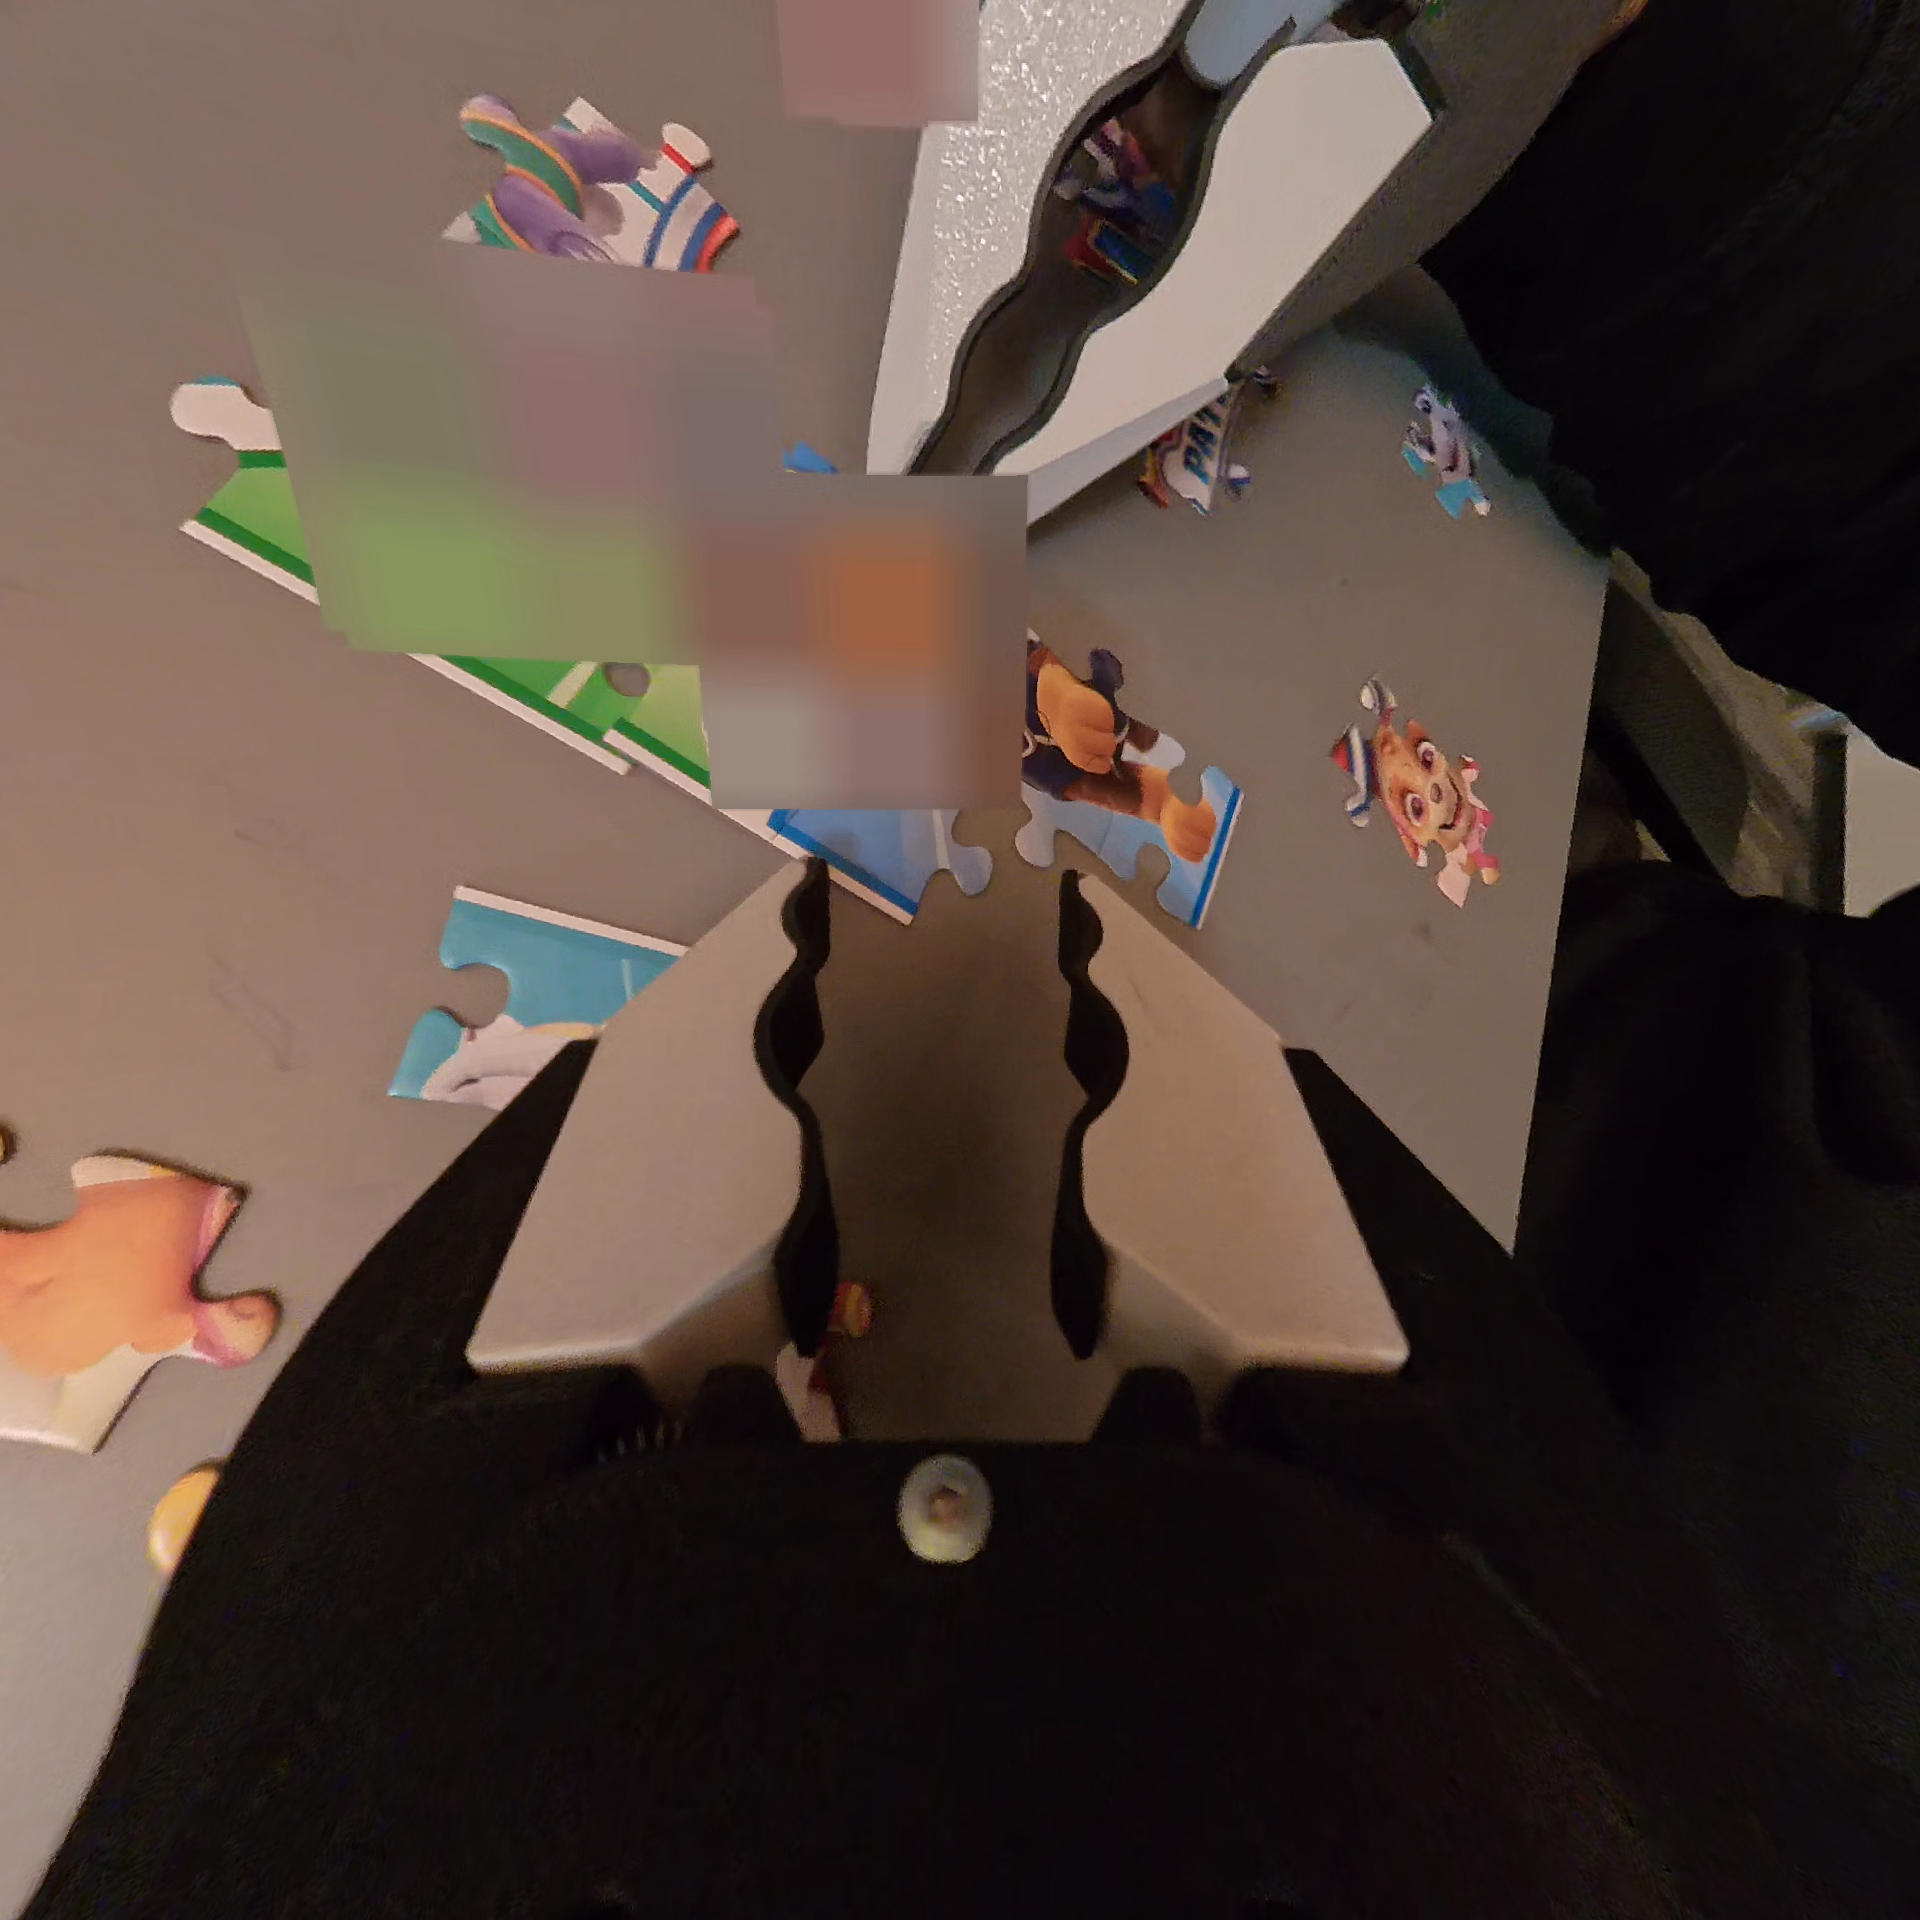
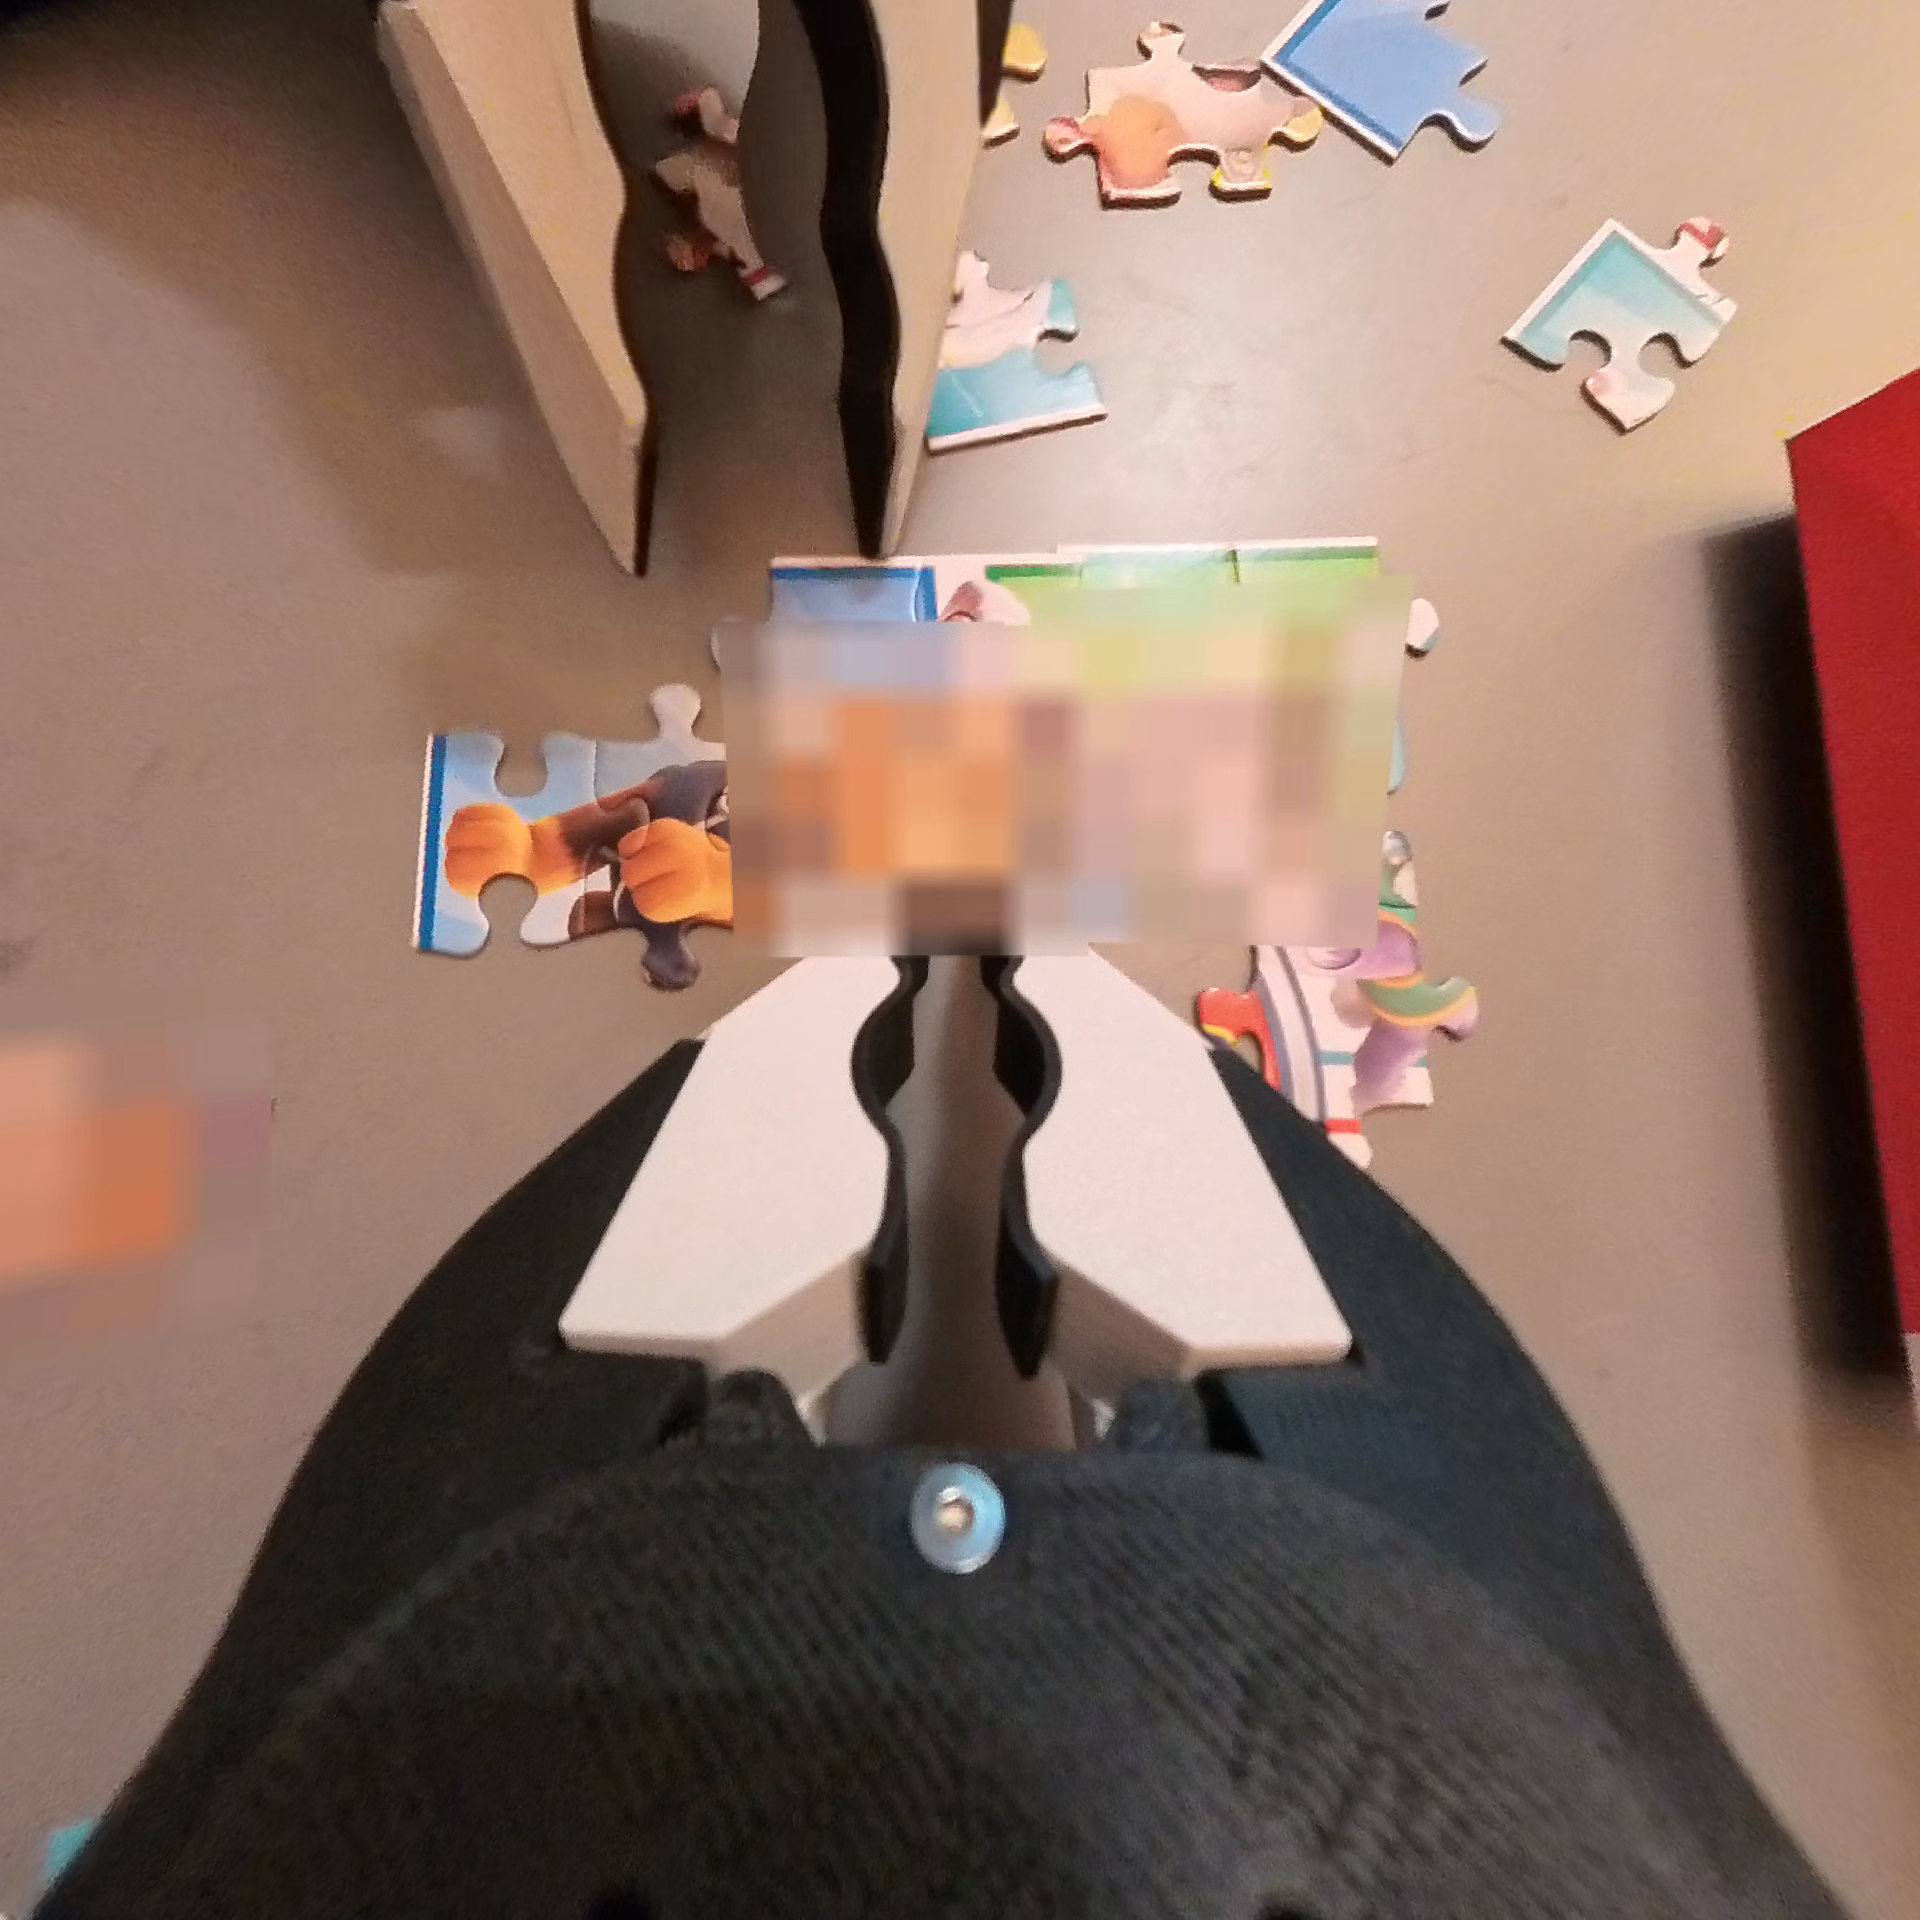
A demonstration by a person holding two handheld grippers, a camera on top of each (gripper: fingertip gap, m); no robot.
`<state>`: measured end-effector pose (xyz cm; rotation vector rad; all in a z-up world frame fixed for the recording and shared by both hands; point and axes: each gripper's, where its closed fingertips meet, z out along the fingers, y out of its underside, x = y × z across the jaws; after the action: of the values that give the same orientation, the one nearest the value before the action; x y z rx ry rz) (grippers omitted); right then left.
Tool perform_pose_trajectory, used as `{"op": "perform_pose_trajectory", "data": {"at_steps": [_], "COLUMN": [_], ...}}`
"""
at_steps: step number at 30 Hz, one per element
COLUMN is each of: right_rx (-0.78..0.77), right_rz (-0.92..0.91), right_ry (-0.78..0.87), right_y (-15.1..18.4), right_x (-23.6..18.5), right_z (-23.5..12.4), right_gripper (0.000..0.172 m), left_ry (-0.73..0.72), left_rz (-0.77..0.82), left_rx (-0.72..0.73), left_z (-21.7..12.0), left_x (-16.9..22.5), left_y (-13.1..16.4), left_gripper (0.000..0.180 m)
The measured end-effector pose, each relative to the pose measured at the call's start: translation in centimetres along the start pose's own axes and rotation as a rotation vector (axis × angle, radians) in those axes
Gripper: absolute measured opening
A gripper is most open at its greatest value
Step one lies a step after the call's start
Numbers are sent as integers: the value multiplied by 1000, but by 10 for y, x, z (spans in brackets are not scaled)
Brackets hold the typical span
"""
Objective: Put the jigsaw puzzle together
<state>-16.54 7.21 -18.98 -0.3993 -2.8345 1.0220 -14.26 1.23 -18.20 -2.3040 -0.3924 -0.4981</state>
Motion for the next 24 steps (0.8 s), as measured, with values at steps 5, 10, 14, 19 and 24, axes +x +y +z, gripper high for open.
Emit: {"op": "perform_pose_trajectory", "data": {"at_steps": [5, 10, 14, 19, 24], "right_rx": [-3, -1, -6, -5, -9], "right_rz": [1, -4, -4, 5, 5], "right_ry": [-1, -5, 1, 5, 10], "right_y": [0, -2, -3, -3, -3], "right_x": [-2, -4, -2, 0, 0], "right_z": [0, 2, 2, 2, 3], "right_gripper": [8, 8, 7, 8, 9], "left_ry": [21, 35, 20, 6, -13], "left_rz": [11, 12, 9, 0, -5], "left_rx": [-19, -21, 0, 3, 13], "left_z": [2, 0, -3, -2, 0], "left_x": [6, 8, 5, 1, -2], "left_y": [3, 4, 1, 0, -2], "left_gripper": [42, 42, 42, 44, 47]}}
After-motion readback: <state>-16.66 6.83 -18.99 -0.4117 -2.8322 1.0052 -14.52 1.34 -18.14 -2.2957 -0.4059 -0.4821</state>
